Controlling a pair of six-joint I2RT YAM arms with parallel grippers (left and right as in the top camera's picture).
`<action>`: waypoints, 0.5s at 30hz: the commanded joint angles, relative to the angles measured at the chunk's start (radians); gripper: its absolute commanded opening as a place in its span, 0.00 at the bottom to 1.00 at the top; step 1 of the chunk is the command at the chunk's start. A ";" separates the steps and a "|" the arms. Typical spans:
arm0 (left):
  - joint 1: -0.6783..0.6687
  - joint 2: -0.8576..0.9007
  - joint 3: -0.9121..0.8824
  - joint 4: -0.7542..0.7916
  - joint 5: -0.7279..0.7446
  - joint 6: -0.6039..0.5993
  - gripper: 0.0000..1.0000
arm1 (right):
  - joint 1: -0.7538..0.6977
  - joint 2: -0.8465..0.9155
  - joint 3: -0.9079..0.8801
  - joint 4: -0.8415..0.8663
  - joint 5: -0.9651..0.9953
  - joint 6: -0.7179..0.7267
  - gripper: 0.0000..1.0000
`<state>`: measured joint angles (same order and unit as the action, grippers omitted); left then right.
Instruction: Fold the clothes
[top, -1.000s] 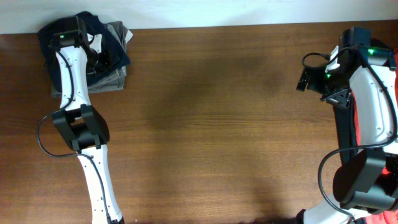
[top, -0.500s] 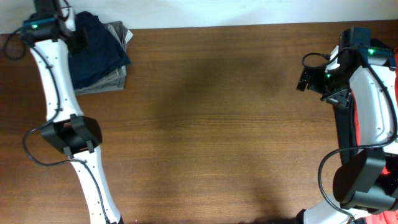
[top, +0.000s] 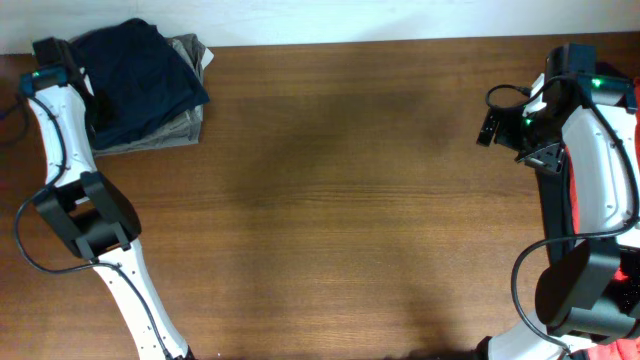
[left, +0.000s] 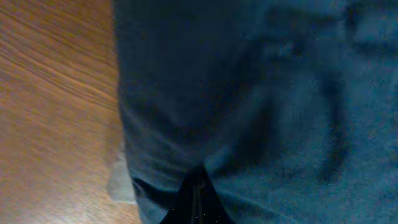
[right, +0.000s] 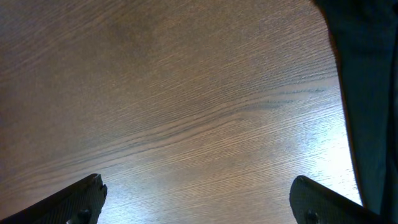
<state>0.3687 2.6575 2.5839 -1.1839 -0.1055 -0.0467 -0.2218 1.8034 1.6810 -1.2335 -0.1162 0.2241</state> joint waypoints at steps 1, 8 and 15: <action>-0.008 0.000 -0.021 0.003 0.012 -0.010 0.01 | -0.003 -0.005 0.006 -0.001 0.013 -0.007 0.99; -0.011 -0.055 0.074 0.014 0.034 -0.010 0.01 | -0.003 -0.005 0.006 -0.001 0.013 -0.007 0.99; -0.013 -0.089 0.133 0.176 0.057 -0.010 0.01 | -0.003 -0.005 0.006 -0.001 0.013 -0.007 0.99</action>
<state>0.3622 2.6389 2.6785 -1.0557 -0.0711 -0.0467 -0.2218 1.8034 1.6810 -1.2335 -0.1162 0.2241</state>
